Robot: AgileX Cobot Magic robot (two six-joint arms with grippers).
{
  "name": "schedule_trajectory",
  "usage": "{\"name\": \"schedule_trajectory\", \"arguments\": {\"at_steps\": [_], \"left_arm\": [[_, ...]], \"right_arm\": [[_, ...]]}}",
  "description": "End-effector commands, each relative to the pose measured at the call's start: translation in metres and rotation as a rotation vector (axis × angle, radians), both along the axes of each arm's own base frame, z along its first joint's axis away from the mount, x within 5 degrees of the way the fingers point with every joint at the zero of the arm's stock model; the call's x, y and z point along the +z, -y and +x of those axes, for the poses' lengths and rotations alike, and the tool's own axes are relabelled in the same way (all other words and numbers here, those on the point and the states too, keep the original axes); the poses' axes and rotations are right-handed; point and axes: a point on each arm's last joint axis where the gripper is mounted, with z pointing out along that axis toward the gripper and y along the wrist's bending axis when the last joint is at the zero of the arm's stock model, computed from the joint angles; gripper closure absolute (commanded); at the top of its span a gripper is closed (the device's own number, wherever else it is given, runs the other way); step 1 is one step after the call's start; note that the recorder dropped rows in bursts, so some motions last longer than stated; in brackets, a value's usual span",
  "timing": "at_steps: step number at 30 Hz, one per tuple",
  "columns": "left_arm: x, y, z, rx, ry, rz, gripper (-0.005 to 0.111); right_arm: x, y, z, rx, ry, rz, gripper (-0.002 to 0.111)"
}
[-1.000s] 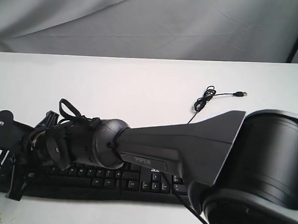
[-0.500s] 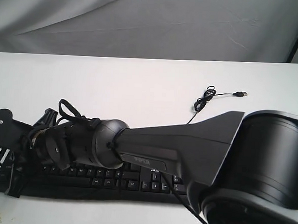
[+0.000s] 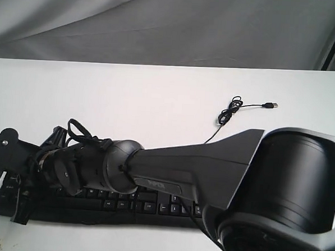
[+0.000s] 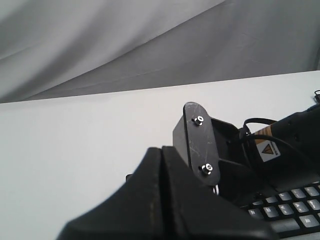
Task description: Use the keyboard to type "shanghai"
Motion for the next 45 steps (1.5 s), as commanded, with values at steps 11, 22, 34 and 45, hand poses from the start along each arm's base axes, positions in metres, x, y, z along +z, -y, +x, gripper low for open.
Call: {"name": "schedule_trajectory", "arguments": {"at_steps": [11, 22, 34, 45], "left_arm": [[-0.001, 0.000, 0.000, -0.004, 0.004, -0.003, 0.107], [-0.001, 0.000, 0.000, -0.004, 0.004, -0.003, 0.107], [-0.001, 0.000, 0.000, -0.004, 0.004, -0.003, 0.107], [-0.001, 0.000, 0.000, -0.004, 0.004, -0.003, 0.107]], "right_arm": [[0.001, 0.003, 0.004, 0.003, -0.002, -0.013, 0.108], [0.009, 0.004, 0.005, 0.020, 0.010, -0.021, 0.108], [0.056, 0.052, 0.005, 0.008, -0.025, -0.082, 0.108], [0.031, 0.098, -0.011, -0.115, -0.063, -0.080, 0.108]]}}
